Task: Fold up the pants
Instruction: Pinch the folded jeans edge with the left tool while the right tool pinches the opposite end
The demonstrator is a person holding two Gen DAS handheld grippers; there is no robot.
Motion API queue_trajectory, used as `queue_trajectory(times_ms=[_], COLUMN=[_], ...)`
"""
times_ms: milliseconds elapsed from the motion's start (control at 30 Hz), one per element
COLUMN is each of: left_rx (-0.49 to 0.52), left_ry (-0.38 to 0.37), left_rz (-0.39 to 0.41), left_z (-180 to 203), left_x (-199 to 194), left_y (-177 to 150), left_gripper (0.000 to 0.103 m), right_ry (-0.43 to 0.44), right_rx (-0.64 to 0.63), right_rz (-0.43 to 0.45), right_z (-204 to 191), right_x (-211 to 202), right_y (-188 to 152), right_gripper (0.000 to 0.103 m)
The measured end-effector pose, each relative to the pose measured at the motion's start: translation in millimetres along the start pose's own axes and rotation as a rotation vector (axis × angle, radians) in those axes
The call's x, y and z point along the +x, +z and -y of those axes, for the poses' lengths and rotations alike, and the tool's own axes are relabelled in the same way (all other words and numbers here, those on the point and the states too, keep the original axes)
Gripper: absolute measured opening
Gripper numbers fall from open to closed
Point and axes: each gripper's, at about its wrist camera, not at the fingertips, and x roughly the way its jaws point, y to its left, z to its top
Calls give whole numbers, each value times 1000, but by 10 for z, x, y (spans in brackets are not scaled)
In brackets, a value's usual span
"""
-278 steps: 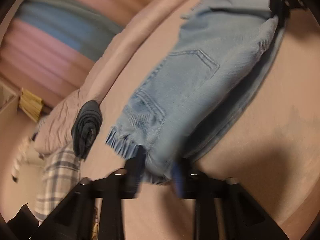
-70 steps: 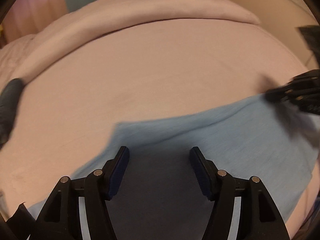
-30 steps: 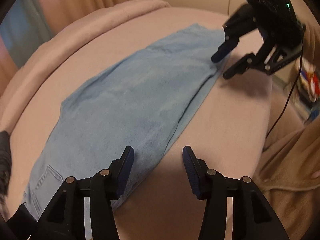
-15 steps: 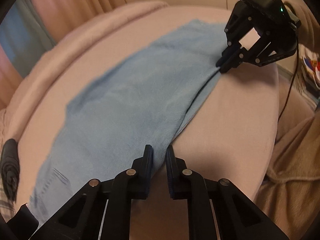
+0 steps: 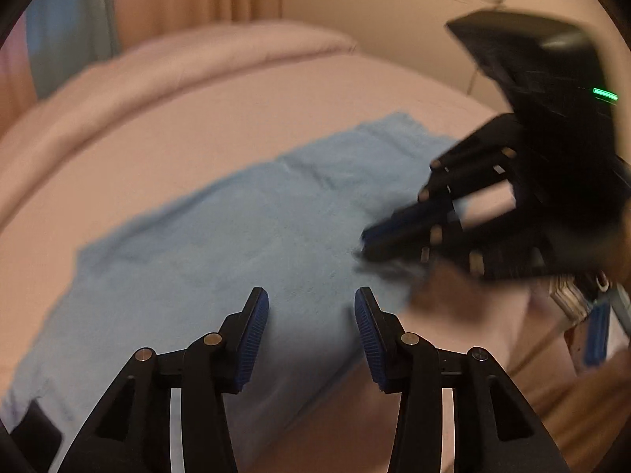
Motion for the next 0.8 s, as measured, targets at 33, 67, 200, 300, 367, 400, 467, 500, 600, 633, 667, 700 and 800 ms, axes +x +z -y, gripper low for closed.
queue_trajectory(times_ms=[33,67,200,300,367,400,467,500,600,633,667,700,800], left_rx=[-1,17,159,117,105,98,82,67,27,11,-14,-38,-76], left_ry=[-13,-14,25,-18,-39,-54,-82,-86,-57,-52,-51,-56,-49], left_rz=[-35,-71,-66,-80,-64,-42,-17,-4,15,17,20,20,-14], left_z=[23,67,282,239,240,228,260,268,265,277,289,307,371], left_x=[86,161,130,28,-110,-210,-296,-250,-102,-34,23,92,272], left_y=[-8,-35,-303,-273,-278,-290,-250,-171,27,93,160,237,356], left_gripper=[45,40,39,40,40,40,40,40,40,40,40,40,40], right_ry=[5,27,63,107,126,117,99,87,-10,-86,-145,-187,-275], right_rx=[4,8,-58,-18,46,69,131,162,296,354,408,459,607], right_rz=[-11,-40,-104,-97,-70,-52,10,39,117,132,143,152,78], right_z=[-9,-38,-345,-334,-278,-244,-134,-59,332,529,683,838,1232], right_x=[68,160,217,159,59,1,-211,-300,-534,-589,-659,-692,-688], right_y=[15,-4,-362,-502,-570,-598,-697,-733,-814,-818,-870,-916,-1175], right_gripper=[7,7,10,9,8,8,10,10,9,10,15,16,20])
